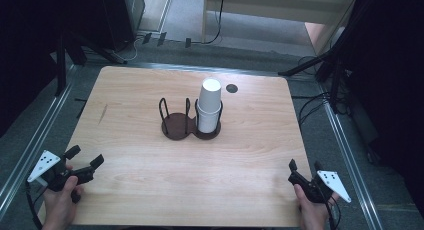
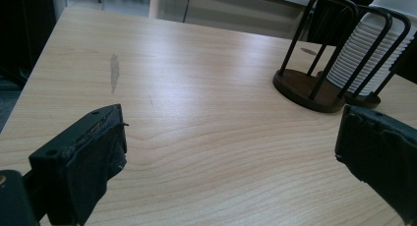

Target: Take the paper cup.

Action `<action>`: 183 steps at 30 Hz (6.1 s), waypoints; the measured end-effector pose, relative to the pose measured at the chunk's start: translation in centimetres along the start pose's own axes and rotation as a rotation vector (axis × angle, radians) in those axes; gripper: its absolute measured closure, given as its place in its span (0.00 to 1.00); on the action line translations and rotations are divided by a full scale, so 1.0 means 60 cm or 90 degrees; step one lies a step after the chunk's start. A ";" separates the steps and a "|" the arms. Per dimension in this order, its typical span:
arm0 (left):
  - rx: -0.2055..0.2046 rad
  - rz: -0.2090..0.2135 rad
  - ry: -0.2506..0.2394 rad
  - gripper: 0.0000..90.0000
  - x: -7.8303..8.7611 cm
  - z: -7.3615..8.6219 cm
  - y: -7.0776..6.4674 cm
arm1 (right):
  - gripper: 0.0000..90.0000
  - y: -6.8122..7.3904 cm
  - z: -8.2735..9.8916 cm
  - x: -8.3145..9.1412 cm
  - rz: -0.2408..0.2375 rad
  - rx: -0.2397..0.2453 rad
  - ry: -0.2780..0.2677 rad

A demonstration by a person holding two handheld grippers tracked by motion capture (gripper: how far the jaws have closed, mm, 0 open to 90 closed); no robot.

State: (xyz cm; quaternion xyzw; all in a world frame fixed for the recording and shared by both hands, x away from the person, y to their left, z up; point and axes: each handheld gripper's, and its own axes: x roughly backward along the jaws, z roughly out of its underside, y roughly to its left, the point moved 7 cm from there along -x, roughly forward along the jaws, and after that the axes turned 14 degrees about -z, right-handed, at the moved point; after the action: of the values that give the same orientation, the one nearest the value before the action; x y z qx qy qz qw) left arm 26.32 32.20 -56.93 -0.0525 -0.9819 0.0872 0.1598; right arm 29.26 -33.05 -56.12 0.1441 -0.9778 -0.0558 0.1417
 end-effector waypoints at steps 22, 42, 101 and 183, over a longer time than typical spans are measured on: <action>-0.030 -0.009 0.006 0.00 -0.003 0.003 -0.007 | 0.14 0.134 -0.105 -0.119 -0.102 0.070 0.101; -0.037 -0.010 0.005 0.00 -0.004 0.003 -0.009 | 0.14 0.333 -0.186 -0.227 -0.230 0.112 0.129; -0.175 0.164 0.017 0.00 -0.125 -0.061 -0.372 | 0.32 0.418 -0.233 -0.309 -0.250 0.074 0.061; -0.251 0.306 -0.020 0.00 -0.095 -0.074 -0.517 | 0.32 0.417 -0.215 -0.093 -0.358 0.095 0.085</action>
State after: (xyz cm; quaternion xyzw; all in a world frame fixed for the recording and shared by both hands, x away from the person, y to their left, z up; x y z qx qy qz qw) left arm 30.77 1.78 -48.69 -0.3117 -0.9417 -0.0691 0.1058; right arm 31.55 -8.46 -41.52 0.4225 -0.8894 -0.0114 0.1738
